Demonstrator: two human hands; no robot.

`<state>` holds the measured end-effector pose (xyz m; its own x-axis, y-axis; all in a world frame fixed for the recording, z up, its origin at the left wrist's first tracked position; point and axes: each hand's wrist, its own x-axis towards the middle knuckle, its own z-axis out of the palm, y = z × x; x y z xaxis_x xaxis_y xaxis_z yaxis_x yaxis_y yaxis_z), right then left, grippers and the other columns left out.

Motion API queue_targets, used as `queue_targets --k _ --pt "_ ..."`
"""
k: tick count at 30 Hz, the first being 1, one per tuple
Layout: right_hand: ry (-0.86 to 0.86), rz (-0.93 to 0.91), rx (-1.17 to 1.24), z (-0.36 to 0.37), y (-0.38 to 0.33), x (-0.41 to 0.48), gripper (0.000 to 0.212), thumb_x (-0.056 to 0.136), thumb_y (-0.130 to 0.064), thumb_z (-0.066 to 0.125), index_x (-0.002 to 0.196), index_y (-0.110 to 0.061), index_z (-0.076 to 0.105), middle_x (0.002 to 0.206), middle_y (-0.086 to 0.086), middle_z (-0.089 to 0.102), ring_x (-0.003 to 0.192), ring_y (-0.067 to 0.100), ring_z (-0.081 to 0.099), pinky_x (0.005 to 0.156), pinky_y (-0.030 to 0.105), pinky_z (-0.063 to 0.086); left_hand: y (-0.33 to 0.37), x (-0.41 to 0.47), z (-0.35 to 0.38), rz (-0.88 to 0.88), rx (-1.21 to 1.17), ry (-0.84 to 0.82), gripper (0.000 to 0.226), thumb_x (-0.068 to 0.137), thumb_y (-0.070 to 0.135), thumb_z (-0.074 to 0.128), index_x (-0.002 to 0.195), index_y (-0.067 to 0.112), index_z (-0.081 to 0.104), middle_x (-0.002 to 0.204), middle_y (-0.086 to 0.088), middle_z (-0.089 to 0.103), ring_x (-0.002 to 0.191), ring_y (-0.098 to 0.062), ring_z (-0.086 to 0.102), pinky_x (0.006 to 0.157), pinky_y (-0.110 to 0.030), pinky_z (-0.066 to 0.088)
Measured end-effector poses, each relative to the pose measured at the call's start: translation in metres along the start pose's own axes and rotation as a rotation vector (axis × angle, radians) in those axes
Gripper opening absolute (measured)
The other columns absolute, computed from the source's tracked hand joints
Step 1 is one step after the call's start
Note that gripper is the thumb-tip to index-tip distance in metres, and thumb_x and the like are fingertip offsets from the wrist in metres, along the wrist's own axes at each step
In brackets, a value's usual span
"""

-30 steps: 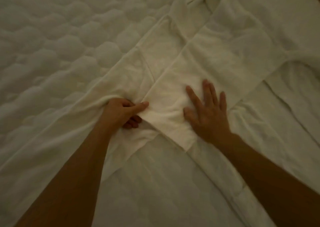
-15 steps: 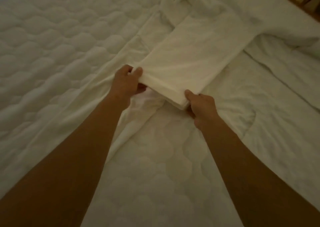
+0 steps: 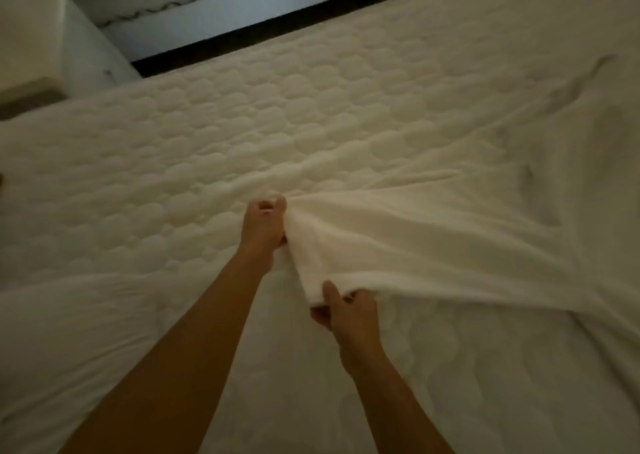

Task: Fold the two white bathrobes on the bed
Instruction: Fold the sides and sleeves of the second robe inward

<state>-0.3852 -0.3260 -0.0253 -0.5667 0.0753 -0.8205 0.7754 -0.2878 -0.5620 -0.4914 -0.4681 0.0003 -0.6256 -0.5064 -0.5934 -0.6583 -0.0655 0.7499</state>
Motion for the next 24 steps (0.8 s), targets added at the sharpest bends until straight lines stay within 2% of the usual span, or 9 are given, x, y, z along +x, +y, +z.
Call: queue_targets --k 2,5,7,8,11,13,19,21,24 --pt "0.06 0.083 -0.078 -0.002 0.021 0.002 0.031 0.09 -0.025 0.074 0.109 -0.001 0.068 0.101 0.016 0.072 0.085 0.03 0.073 0.062 0.038 0.062 -0.025 0.004 -0.012 -0.127 0.06 -0.14 0.05 0.089 0.05 0.068 0.106 0.004 0.064 0.103 -0.018 0.072 0.087 -0.031 0.073 0.065 -0.041 0.063" --pt "-0.034 0.143 -0.466 -0.026 0.004 -0.005 0.047 0.09 -0.05 0.068 0.084 -0.003 0.073 0.07 0.011 0.074 0.062 0.022 0.072 0.055 0.03 0.059 -0.053 -0.007 -0.002 -0.055 0.207 -0.138 0.038 0.088 0.049 0.068 0.097 0.012 0.071 0.097 -0.01 0.075 0.092 -0.029 0.072 0.084 -0.049 0.06" --pt "-0.088 0.027 -0.827 -0.046 -0.028 -0.006 0.056 0.091 -0.057 0.062 0.07 -0.007 0.072 0.056 0.006 0.069 0.051 0.017 0.066 0.051 0.025 0.052 -0.063 -0.013 0.009 0.014 0.278 -0.06 0.038 0.094 0.046 0.059 0.113 0.015 0.067 0.109 -0.006 0.071 0.104 -0.029 0.066 0.094 -0.048 0.055" --pt "-0.018 -0.142 -0.972 -0.053 -0.046 0.0 0.053 0.092 -0.055 0.062 0.068 -0.009 0.071 0.054 0.004 0.067 0.053 0.017 0.065 0.054 0.026 0.05 -0.066 -0.015 0.013 0.031 0.299 -0.016 0.04 0.098 0.043 0.053 0.123 0.013 0.062 0.118 -0.009 0.068 0.111 -0.032 0.063 0.098 -0.047 0.051" --pt "0.291 -0.706 -1.091 -0.079 -0.114 0.047 0.026 0.098 -0.036 0.06 0.084 -0.016 0.069 0.071 -0.001 0.067 0.071 0.019 0.063 0.068 0.03 0.043 -0.071 -0.022 0.029 0.027 0.274 0.095 0.036 0.104 0.037 0.039 0.126 0.011 0.05 0.124 -0.019 0.061 0.113 -0.039 0.058 0.095 -0.045 0.046" --pt "0.315 -0.841 -1.211 -0.098 -0.156 0.081 0.018 0.1 -0.024 0.055 0.103 -0.012 0.069 0.091 0.008 0.072 0.085 0.027 0.066 0.078 0.035 0.048 -0.07 -0.03 0.037 0.019 0.321 0.149 0.035 0.104 0.04 0.039 0.124 0.012 0.047 0.121 -0.022 0.061 0.11 -0.043 0.058 0.09 -0.045 0.043" --pt "0.257 -0.827 -1.771 -0.143 -0.233 0.128 0.04 0.105 -0.03 0.042 0.14 -0.015 0.053 0.141 0.012 0.057 0.131 0.033 0.05 0.109 0.046 0.036 -0.08 -0.046 0.053 0.046 0.425 0.28 0.047 0.102 0.046 0.041 0.131 0.009 0.044 0.115 -0.025 0.063 0.105 -0.045 0.06 0.083 -0.046 0.044" --pt "0.201 -0.854 -1.908 -0.149 -0.245 0.142 0.041 0.106 -0.038 0.038 0.138 -0.019 0.055 0.138 0.009 0.059 0.131 0.03 0.05 0.112 0.047 0.032 -0.086 -0.048 0.058 0.072 0.427 0.331 0.047 0.103 0.046 0.039 0.127 0.007 0.048 0.111 -0.026 0.065 0.102 -0.044 0.061 0.083 -0.046 0.045" --pt "0.136 -0.852 -2.005 -0.159 -0.262 0.168 0.052 0.101 -0.053 0.024 0.114 -0.02 0.062 0.113 0.01 0.065 0.112 0.032 0.059 0.105 0.046 0.035 -0.094 -0.044 0.063 0.098 0.378 0.413 0.046 0.102 0.047 0.04 0.105 0.005 0.057 0.101 -0.028 0.067 0.097 -0.046 0.062 0.082 -0.047 0.045"
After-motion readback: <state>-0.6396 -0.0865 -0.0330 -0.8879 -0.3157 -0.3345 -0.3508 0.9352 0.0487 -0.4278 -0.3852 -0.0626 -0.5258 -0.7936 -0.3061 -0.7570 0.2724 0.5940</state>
